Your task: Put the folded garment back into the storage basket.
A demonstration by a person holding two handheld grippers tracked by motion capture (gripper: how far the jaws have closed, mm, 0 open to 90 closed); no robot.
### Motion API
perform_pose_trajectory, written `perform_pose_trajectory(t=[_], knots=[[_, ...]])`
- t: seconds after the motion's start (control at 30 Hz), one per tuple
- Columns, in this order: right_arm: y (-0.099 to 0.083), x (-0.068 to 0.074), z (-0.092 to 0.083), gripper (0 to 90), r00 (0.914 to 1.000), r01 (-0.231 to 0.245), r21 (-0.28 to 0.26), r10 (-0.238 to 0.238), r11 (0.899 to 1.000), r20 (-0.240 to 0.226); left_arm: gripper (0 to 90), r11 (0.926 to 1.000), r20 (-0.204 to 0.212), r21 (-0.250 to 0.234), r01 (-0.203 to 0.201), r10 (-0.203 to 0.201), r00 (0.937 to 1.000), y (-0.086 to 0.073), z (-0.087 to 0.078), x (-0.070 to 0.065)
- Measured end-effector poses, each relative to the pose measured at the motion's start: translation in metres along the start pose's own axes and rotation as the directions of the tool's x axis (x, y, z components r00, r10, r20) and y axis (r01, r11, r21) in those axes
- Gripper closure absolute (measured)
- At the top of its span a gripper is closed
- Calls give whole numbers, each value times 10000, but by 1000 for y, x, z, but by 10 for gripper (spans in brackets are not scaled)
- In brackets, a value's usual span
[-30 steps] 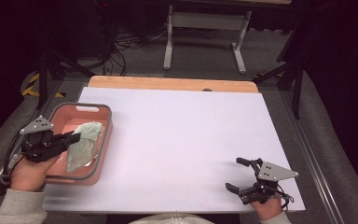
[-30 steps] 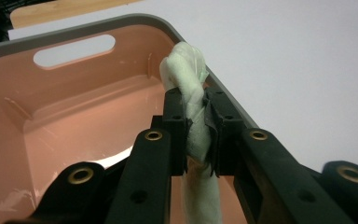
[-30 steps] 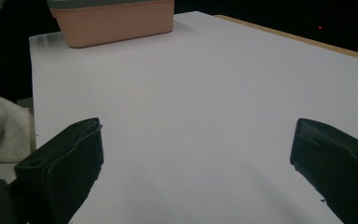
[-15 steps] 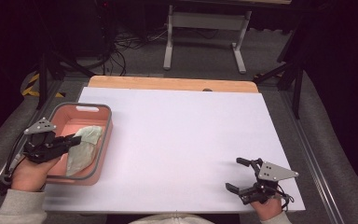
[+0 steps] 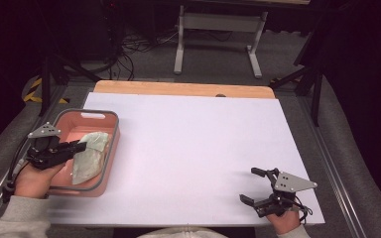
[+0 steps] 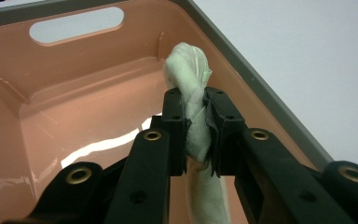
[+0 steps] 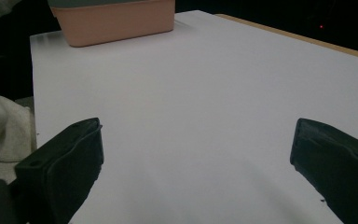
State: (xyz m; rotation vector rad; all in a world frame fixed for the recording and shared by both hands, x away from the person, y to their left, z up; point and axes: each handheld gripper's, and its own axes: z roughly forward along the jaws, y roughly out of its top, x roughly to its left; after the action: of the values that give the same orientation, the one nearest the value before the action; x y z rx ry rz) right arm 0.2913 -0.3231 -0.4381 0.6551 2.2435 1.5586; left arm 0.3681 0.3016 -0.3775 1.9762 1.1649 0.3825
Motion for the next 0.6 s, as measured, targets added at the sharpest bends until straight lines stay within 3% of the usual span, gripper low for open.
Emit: perform_pose_trajectory(t=[0.6], knots=[[0,0,0,28,10000,-1,-11,1,10000,-27,782,9982,-357,597,20,1,9994,6,11,19]])
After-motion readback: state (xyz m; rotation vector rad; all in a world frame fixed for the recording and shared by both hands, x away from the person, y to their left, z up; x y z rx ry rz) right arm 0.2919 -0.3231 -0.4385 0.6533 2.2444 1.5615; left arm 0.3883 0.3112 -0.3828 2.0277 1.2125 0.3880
